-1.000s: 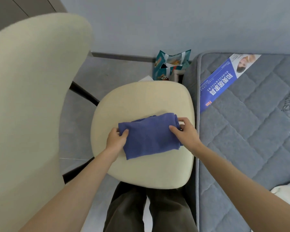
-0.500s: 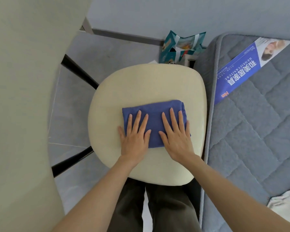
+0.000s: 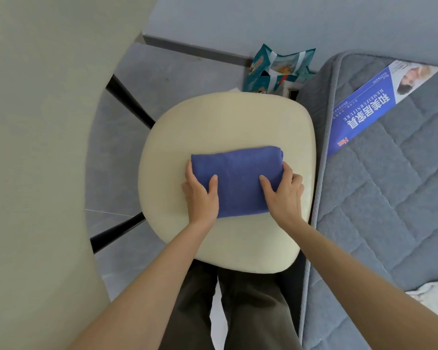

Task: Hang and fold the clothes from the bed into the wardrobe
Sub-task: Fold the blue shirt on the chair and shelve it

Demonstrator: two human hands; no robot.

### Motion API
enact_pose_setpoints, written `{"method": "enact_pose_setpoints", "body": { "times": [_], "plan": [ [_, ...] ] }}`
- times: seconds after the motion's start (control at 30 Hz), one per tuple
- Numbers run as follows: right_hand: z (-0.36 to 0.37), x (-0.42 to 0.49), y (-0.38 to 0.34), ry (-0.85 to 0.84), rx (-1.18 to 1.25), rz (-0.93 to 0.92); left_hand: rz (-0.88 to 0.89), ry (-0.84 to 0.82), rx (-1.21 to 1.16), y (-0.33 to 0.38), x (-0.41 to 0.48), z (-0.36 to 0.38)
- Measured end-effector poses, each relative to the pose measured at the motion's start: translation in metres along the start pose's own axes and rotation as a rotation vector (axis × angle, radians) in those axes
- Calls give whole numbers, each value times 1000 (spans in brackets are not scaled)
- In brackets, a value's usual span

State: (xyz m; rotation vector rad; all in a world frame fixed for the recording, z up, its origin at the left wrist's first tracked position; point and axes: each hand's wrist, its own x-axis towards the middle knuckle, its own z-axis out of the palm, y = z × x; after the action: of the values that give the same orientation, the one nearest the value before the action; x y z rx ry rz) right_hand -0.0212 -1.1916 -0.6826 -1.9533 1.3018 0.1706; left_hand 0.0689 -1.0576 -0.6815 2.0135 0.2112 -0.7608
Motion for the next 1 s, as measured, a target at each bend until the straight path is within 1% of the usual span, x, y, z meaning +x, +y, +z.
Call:
{"method": "enact_pose_setpoints", "body": {
  "times": [0.1, 0.17, 0.3, 0.4, 0.53, 0.7, 0.87, 1.0],
  "plan": [
    [7, 0, -8, -24, 123, 88, -18, -56, 37, -3, 7, -3],
    [10, 0, -11, -41, 172, 89, -50, -62, 71, -5, 9, -5],
    [7, -8, -9, -58, 245, 70, -70, -47, 39, -3, 5, -13],
    [-9, -23, -14, -18, 277, 8, -28, -50, 26, 11, -7, -19],
    [-50, -53, -29, 28, 386, -56, 41, -70, -25, 43, -36, -33],
    [-108, -105, -48, 98, 410, -207, 195, -86, -53, 87, -92, -61],
    [-157, -166, -57, 104, 462, -360, 345, -69, -108, 109, -167, -99],
    [-184, -217, -68, 64, 496, -473, 372, 7, -173, 114, -229, -133]
  ]
}}
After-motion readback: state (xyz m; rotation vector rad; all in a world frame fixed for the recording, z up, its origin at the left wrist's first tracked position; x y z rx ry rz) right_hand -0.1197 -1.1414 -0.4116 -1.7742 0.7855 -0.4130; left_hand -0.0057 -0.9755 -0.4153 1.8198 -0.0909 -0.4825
